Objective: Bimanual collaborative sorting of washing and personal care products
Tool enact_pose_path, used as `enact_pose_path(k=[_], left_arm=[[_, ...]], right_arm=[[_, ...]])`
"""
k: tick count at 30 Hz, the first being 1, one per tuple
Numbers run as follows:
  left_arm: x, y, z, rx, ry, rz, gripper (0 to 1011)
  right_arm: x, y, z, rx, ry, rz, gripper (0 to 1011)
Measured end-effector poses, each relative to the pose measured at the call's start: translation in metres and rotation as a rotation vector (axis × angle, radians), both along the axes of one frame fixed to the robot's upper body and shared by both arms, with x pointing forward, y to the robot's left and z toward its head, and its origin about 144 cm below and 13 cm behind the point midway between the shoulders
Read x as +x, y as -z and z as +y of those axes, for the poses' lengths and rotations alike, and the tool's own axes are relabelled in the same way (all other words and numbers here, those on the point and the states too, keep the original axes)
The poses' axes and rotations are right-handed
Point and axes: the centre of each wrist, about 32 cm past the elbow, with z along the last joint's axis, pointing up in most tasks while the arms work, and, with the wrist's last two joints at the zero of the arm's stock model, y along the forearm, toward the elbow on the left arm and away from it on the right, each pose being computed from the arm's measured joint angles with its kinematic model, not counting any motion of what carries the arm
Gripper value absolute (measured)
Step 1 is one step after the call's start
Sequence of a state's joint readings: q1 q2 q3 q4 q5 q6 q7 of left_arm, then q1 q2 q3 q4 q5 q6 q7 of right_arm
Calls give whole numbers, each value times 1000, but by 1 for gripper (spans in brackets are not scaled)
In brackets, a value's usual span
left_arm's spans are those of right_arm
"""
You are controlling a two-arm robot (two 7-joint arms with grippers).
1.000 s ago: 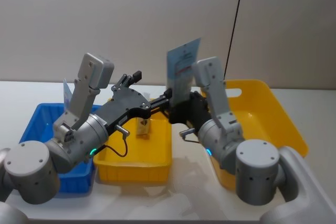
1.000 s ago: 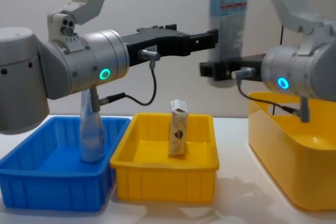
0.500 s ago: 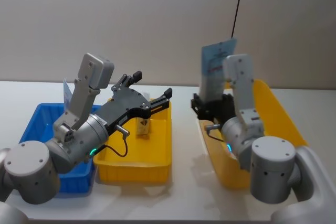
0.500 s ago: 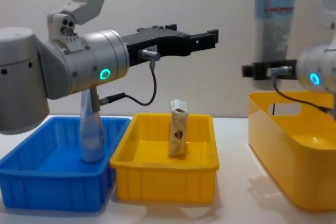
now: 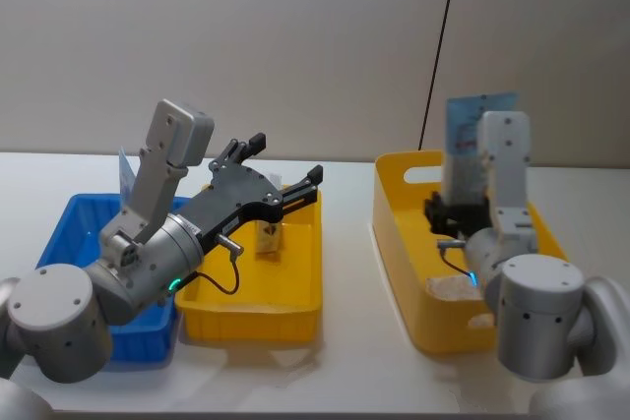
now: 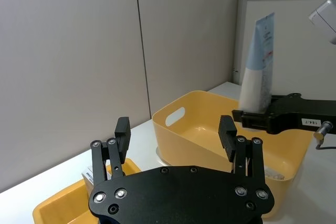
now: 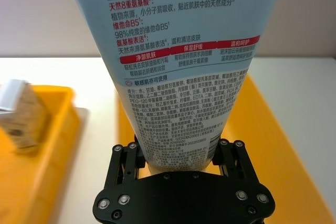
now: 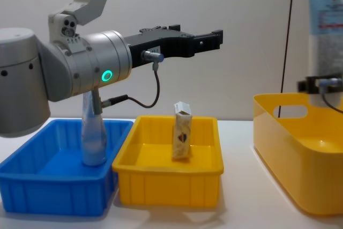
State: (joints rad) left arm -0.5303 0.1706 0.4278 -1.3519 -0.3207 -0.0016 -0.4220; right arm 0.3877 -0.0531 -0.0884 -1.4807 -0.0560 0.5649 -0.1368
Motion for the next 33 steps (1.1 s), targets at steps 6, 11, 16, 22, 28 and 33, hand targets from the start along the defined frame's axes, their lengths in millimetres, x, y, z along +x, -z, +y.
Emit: enact_pose_path(k=[6,11,16,22,28,33], left_arm=[[0,0,0,0,0,0,1001],[0,0,0,0,0,0,1001],[0,0,0,0,0,0,1001],[0,0,0,0,0,0,1001],[0,0,0,0,0,0,1001],[0,0,0,0,0,0,1002]], right_arm=[[1,2,-12,-4,86,43,637],[3,6,-23,-10,153,90,637],[4,8,-30,-17,186,119,638],[4,10,-34,-25,198,138,691],[2,11,-35,-30,200,147,907],[0,9,-35,-32,194,147,1003]])
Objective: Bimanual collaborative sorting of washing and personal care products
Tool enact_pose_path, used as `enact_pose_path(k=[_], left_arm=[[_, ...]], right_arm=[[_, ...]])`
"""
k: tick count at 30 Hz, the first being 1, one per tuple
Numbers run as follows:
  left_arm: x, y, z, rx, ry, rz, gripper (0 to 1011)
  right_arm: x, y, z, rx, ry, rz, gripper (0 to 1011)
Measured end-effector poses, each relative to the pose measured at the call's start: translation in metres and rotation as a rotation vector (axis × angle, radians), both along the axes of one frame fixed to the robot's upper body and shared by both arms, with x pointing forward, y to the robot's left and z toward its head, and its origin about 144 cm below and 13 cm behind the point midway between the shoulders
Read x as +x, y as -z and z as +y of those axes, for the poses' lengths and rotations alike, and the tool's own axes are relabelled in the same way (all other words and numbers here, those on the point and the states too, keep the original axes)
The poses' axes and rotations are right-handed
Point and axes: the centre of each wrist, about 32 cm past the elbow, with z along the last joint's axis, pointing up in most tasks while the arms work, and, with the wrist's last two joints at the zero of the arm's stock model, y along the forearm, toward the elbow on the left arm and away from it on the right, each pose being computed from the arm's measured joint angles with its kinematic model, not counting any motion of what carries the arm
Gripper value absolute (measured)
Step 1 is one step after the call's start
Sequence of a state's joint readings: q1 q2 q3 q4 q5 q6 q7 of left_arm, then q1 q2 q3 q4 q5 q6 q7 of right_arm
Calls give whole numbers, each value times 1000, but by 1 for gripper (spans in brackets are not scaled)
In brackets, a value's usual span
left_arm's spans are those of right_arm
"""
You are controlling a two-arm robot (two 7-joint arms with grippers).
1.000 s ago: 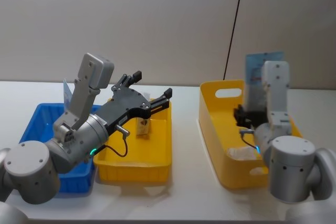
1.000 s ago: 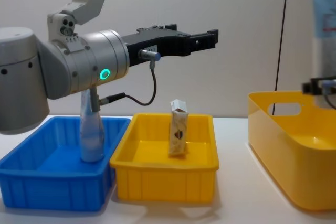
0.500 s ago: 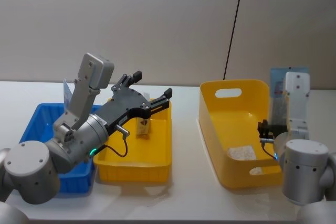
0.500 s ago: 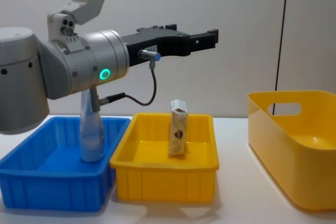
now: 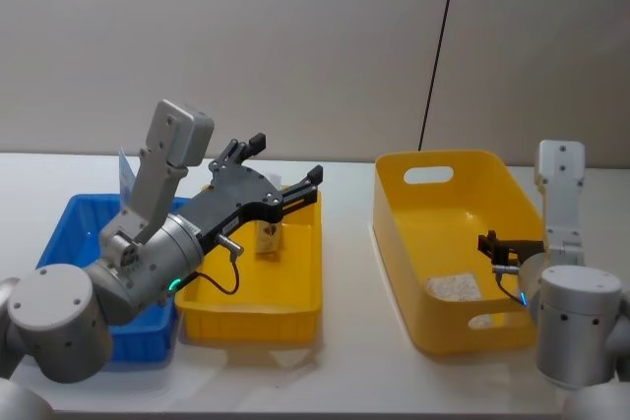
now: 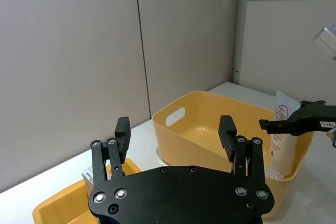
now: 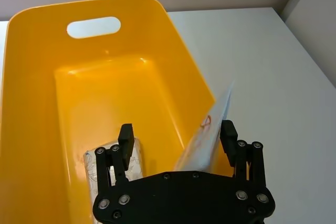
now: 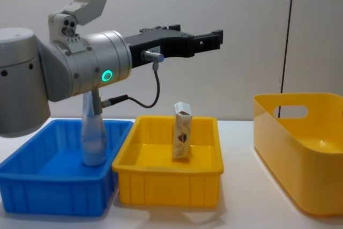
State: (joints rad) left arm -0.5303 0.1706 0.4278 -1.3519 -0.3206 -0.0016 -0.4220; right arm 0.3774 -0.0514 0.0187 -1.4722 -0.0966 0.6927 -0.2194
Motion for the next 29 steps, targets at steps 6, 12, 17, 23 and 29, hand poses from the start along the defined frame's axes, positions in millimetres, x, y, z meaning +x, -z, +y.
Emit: enact_pose_path(k=[6,12,17,23,29], left_arm=[[0,0,0,0,0,0,1001],[0,0,0,0,0,0,1001],[0,0,0,0,0,0,1001],[0,0,0,0,0,0,1001],[0,0,0,0,0,0,1001]], right_arm=[[-2,-2,1,-1,-12,-6,1004],[-5,-4,3,1,-26,-38,1004],[-9,-7,5,5,-43,-89,1004],[-13,-12,7,13,-66,-148,1004],[-15,-16,9,18,-81,-182,1004]])
